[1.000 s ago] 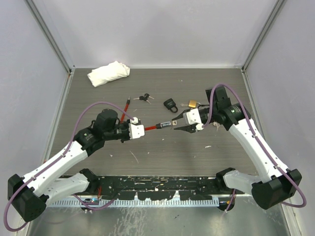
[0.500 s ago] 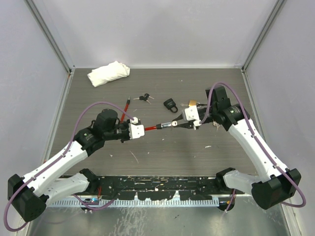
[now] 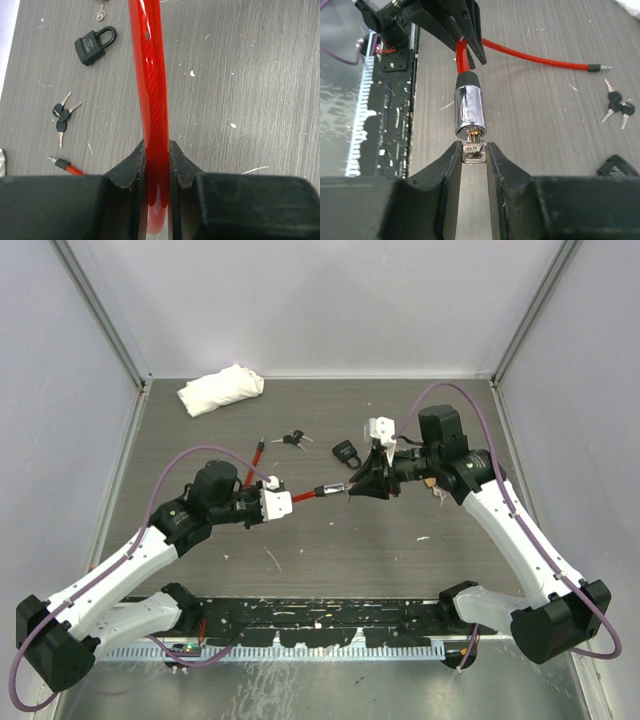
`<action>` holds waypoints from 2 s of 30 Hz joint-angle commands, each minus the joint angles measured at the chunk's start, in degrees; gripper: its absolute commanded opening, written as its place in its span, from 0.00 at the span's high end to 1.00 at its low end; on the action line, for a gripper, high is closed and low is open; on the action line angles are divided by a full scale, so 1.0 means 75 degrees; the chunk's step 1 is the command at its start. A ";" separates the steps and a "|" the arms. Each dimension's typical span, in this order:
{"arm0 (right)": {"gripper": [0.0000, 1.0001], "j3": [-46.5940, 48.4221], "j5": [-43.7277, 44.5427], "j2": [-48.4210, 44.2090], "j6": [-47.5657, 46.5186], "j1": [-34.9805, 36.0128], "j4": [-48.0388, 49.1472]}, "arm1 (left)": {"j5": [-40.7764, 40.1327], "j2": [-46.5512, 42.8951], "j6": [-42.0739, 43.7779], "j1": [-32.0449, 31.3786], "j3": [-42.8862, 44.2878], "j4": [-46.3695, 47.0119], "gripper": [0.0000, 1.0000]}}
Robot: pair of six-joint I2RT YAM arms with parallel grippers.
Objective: Lock with the key
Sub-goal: Adjust the key in the lock.
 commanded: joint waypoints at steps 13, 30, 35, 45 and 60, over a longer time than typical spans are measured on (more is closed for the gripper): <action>0.52 0.1176 0.0293 0.0590 0.2485 -0.0068 -0.0342 | 0.0224 -0.0095 -0.0019 -0.0007 0.0108 0.0617 1.00; 0.03 0.0441 -0.1749 -0.0518 -0.3024 -0.0752 -0.1279 | 0.0306 -0.0168 -0.0018 -0.0014 0.0109 0.0624 1.00; 0.00 0.0358 -0.1923 -0.0310 -0.3934 -0.0759 -0.1583 | 0.0318 -0.0172 -0.0019 -0.0012 0.0117 0.0613 1.00; 0.17 0.0048 -0.1653 -0.0323 -0.4485 -0.0756 -0.1357 | 0.0338 -0.0162 -0.0025 -0.0013 0.0113 0.0611 1.00; 0.46 -0.0440 -0.1559 -0.0165 -0.2973 -0.0563 0.0061 | 0.0388 -0.0124 -0.0031 -0.0013 0.0119 0.0613 1.00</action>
